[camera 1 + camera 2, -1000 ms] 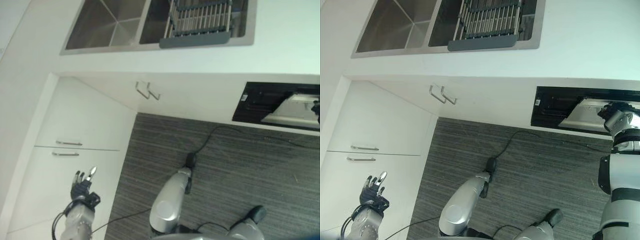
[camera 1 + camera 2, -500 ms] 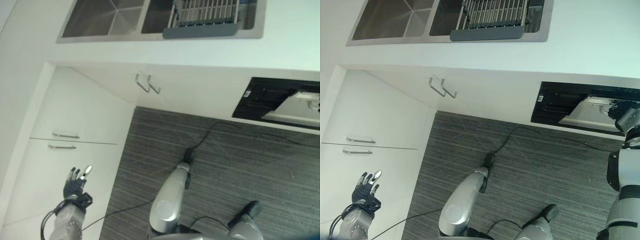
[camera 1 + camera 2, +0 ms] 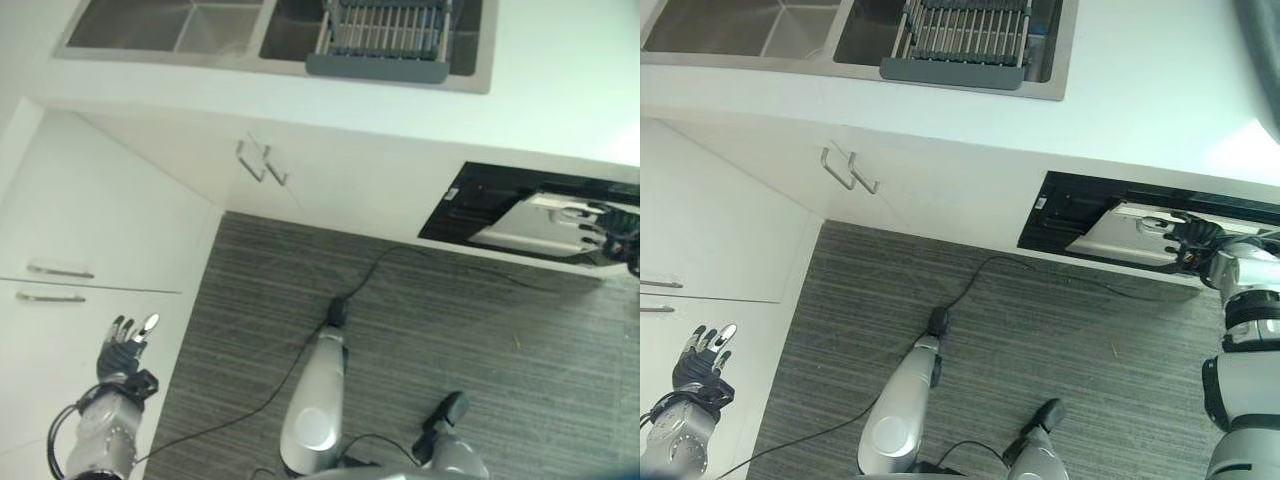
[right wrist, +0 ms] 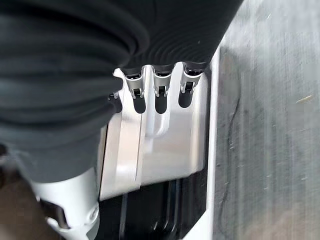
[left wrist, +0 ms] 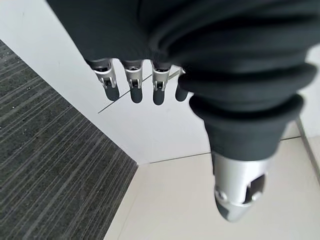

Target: Place the dishes in the dishwasher.

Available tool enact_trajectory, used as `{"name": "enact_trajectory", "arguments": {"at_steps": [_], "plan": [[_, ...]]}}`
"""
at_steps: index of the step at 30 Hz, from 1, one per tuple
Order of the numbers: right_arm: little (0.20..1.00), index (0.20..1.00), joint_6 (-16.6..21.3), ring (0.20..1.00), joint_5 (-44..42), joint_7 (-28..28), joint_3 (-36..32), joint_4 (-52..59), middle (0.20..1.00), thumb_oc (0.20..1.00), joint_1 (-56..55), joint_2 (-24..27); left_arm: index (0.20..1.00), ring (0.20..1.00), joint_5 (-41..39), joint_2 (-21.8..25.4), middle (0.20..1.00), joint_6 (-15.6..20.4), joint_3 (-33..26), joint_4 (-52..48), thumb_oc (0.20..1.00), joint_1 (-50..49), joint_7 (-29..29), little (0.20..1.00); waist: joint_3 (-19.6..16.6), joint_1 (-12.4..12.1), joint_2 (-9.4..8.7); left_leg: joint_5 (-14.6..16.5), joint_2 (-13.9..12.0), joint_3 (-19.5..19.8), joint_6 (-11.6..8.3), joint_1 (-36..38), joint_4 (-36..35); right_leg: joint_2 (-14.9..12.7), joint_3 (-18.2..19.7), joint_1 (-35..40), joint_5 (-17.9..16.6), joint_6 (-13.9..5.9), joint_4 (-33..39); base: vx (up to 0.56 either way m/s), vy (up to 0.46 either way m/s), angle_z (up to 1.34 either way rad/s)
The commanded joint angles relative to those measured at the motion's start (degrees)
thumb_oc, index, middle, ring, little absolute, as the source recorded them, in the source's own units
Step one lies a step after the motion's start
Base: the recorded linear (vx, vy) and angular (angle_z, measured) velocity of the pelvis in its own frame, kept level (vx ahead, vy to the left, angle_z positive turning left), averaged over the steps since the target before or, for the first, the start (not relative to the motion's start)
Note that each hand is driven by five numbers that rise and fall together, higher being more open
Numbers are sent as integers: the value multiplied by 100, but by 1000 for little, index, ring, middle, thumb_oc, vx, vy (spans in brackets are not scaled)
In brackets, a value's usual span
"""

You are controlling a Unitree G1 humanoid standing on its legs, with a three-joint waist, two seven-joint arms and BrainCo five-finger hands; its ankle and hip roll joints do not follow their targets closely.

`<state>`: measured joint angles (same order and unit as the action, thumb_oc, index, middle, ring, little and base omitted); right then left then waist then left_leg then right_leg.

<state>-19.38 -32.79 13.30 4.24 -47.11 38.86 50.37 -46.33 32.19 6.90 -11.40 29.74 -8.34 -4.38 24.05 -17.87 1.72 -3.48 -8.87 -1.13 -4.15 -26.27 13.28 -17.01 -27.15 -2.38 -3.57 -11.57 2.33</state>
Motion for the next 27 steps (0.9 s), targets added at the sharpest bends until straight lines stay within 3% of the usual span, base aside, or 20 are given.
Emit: {"name": "enact_trajectory", "arguments": {"at_steps": [1,3,5,9,13,14,18,20,21,22,23,25,27], "plan": [[1000,1000,359,1000,-319,-360,180,319,1000,1000,132,1,1000,1000,-83,144,1000,340,-303,-71,1000,-138,-98,1000,-76,-30,-44,-193,-269,-262,-455,-274,62,-143,302,621,669,-98,-168,-150,30,-5],[1000,1000,707,1000,-363,-1051,-290,1469,1000,1000,-846,-700,1000,1000,202,-27,1000,557,-249,-303,1000,-84,-153,1000,-63,220,-157,-152,-315,-391,-419,-203,4,-103,477,583,595,-103,-79,-171,17,-18],[1000,1000,909,1000,-500,-1370,-444,1795,1000,1000,-1177,-961,1000,1000,197,-88,1000,552,-183,-419,1000,-68,-71,1000,-78,313,-197,-135,-343,-428,-408,-170,-17,-75,554,573,590,-93,-58,-105,-1,-26],[1000,1000,1235,1000,75,-1714,-626,2807,1000,1000,-2115,-1863,1000,1000,217,-293,1000,555,19,-957,1000,-61,257,1000,-138,603,-292,-90,-438,-526,-376,-21,-98,9,763,540,614,-62,-68,-100,-16,-17],[1000,1000,1343,1000,472,-1592,-641,3185,1000,1000,-2658,-2228,1000,1000,119,-381,1000,451,120,-1271,1000,-51,444,1000,-252,792,-340,-126,-532,-560,-375,90,-170,114,881,500,730,-26,-168,-100,-43,-23],[1000,1000,1307,1000,709,-1403,-610,3334,1000,1000,-2973,-2451,1000,1000,144,-468,1000,328,181,-1361,1000,-34,447,1000,-364,918,-380,-172,-636,-561,-402,227,-243,239,977,501,893,30,-308,-105,-88,-25],[1000,1000,1213,1000,782,-1094,-493,3445,1000,1000,-3310,-2678,1000,1000,-36,-653,1000,69,282,-1430,1000,-78,657,1000,-550,1018,-418,-279,-831,-409,-469,532,-406,507,1094,450,1198,281,-713,-66,-112,-22],[1000,1000,1136,1000,1108,-921,-312,3364,1000,1000,-3458,-2763,1000,1000,-126,-828,1000,-22,294,-1420,1000,-245,849,1000,-655,1045,-398,-549,-1014,-475,-581,846,-817,689,1118,515,1220,404,-709,24,-71,-10],[1000,1000,1161,1000,1071,-836,-248,3370,1000,1000,-3581,-2780,1000,1000,-37,-893,1000,-129,319,-1409,1000,-305,1090,1000,-677,1096,-410,-670,-1075,-742,-607,921,-885,757,1050,637,1204,449,-639,-56,-68,5],[1000,1000,1218,1000,1013,-842,-216,3351,1000,1000,-3655,-2785,1000,1000,154,-909,1000,-142,387,-1348,1000,-275,1219,1000,-688,1168,-438,-515,-1056,-1010,-532,971,-696,738,930,683,1167,496,-623,-115,-55,27],[1000,1000,1294,1000,965,-880,-216,3290,1000,1000,-3709,-2767,1000,1000,324,-926,1000,-144,486,-1255,1000,-220,1288,1000,-699,1248,-503,-61,-882,-1263,-326,1107,-329,627,817,691,1114,534,-665,-127,1,55],[1000,1000,1349,1000,903,-877,-275,3148,1000,1000,-3761,-2747,1000,1000,520,-980,1000,-261,669,-1117,1000,-22,1238,1000,-774,1344,-565,564,-491,-1540,-115,1265,261,471,700,687,1005,520,-705,-96,136,99],[1000,1000,1370,1000,841,-941,-294,2881,1000,1000,-3780,-2796,1000,1000,653,-996,1000,-414,850,-876,1000,225,1319,1000,-860,1424,-549,682,-350,-1761,-199,1573,116,390,570,854,947,407,-624,51,298,54]]}}
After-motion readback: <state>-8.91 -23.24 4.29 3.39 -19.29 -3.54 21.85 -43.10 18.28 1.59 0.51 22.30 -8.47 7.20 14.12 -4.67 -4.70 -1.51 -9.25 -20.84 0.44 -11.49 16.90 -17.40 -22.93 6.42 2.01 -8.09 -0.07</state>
